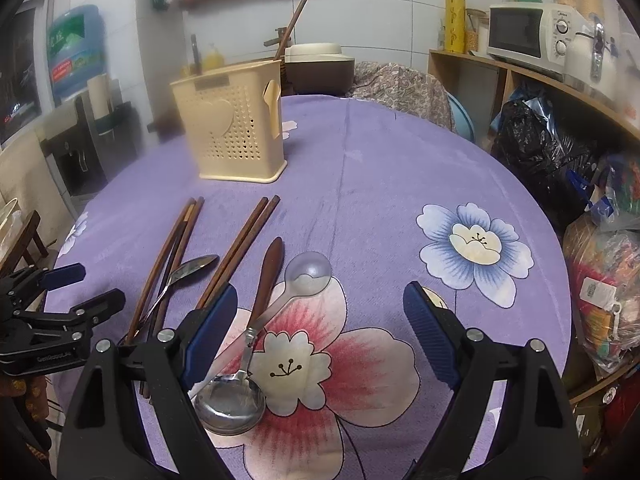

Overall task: Organize utensils
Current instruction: 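Withdraw both tools from the holder back over the remaining utensils, then grasp a brown chopstick with left tool while right tool grasps another brown chopstick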

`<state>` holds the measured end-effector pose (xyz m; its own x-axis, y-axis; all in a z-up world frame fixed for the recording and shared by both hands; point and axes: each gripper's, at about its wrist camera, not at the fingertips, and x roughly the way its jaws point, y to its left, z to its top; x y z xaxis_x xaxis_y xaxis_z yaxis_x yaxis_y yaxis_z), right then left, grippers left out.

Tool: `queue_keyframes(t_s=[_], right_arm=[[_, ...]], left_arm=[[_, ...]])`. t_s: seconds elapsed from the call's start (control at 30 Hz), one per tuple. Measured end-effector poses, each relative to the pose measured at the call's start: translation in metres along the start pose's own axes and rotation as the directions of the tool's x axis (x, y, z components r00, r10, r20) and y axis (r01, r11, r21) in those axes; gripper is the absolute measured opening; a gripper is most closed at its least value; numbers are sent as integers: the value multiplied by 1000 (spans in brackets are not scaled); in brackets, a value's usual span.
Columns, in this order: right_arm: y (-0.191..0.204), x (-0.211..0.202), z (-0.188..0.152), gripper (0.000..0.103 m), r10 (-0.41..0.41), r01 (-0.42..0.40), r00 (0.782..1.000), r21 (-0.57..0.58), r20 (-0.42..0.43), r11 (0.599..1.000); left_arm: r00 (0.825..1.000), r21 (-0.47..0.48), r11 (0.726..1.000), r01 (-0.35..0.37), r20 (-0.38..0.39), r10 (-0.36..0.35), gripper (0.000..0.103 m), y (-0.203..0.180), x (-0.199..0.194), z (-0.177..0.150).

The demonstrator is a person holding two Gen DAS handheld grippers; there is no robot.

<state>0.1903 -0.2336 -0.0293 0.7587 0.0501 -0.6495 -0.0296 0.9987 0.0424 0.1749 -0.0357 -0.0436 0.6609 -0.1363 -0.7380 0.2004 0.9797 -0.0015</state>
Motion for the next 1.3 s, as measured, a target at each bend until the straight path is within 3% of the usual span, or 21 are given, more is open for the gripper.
queue_keyframes(t_s=[0.2,0.53,0.77,0.9,1.0,1.13,1.3], right_arm=[[2,2,-1,84,3,-3,1000,-10,-6,1000],[2,1,0,84,8,-8,1000,-9,-4,1000],[6,11,16,84,78,-79,996,-13,-39,997],[13,39,41,84,151,-153,982,-15,-115,988],[17,70,64,83,150,-154,973,-9,-173,988],[19,112,84,74,144,-137,953,46,-265,990],[21,142,90,63,130,-104,934,95,-333,990]], left_arm=[[999,5,1000,23,-46,-22,52,-4,14,8],[994,8,1000,-11,-108,12,37,-8,43,20],[992,-9,998,-58,-114,56,37,8,44,20],[991,-36,997,-62,-118,57,37,24,42,21],[994,-67,996,-55,-93,49,38,31,37,26],[995,-76,995,-66,-76,60,51,35,34,32],[997,-82,995,-63,-55,58,59,36,32,36]])
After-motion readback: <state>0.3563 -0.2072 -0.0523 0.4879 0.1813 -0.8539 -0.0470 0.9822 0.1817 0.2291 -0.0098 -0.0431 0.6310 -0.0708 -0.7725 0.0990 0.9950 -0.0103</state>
